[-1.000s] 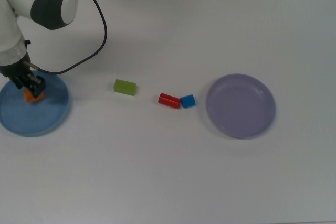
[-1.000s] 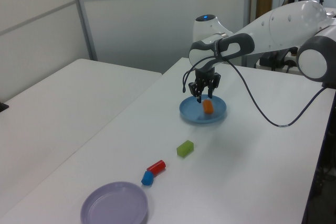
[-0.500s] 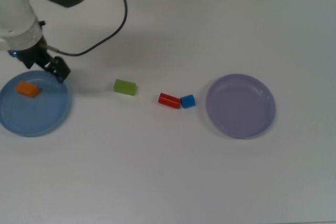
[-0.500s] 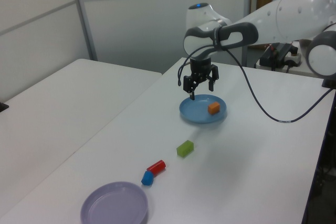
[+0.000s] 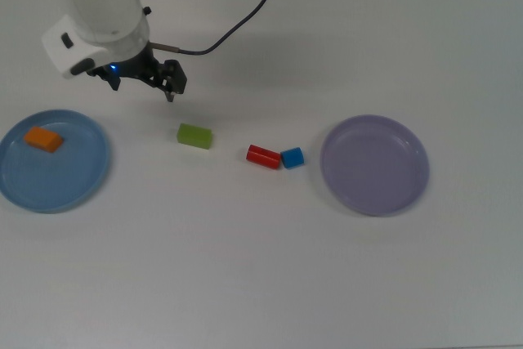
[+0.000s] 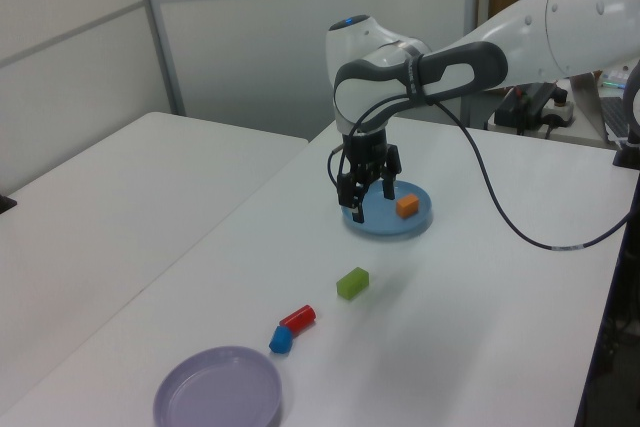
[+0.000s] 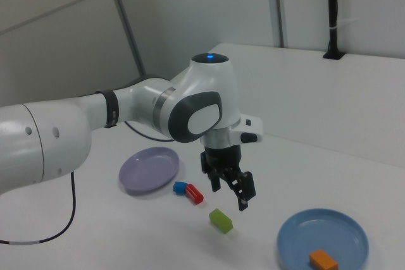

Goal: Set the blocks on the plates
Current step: 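Move the gripper to the green block and grasp it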

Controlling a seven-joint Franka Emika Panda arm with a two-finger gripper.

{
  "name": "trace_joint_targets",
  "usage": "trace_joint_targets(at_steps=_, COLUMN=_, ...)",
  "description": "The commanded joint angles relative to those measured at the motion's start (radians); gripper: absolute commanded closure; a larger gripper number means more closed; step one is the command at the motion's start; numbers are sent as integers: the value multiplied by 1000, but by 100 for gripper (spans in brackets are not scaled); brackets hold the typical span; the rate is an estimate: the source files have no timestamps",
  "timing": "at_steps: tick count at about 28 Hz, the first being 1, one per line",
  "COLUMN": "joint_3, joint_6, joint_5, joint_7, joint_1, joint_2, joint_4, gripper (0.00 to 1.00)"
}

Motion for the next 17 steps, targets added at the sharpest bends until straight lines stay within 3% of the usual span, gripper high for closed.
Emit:
trace_joint_targets(at_steps=1, joint_3=3, joint_6=15, joint_5=-13, joint_7=-194, joint_1=-6, joint_2=-20, joint_4=-30, gripper=0)
trace_joint_targets(at_steps=8, joint_3=16, joint_6=67, joint_5=-15, joint_7=-190, joint_1=0, joint_2=26, joint_4=-43, gripper=0)
trace_joint_targets(at_steps=17, joint_3=23, joint_6=237, joint_5=-44, joint_7=-31, joint_1=42, joint_2=28, joint_4=-169, gripper=0)
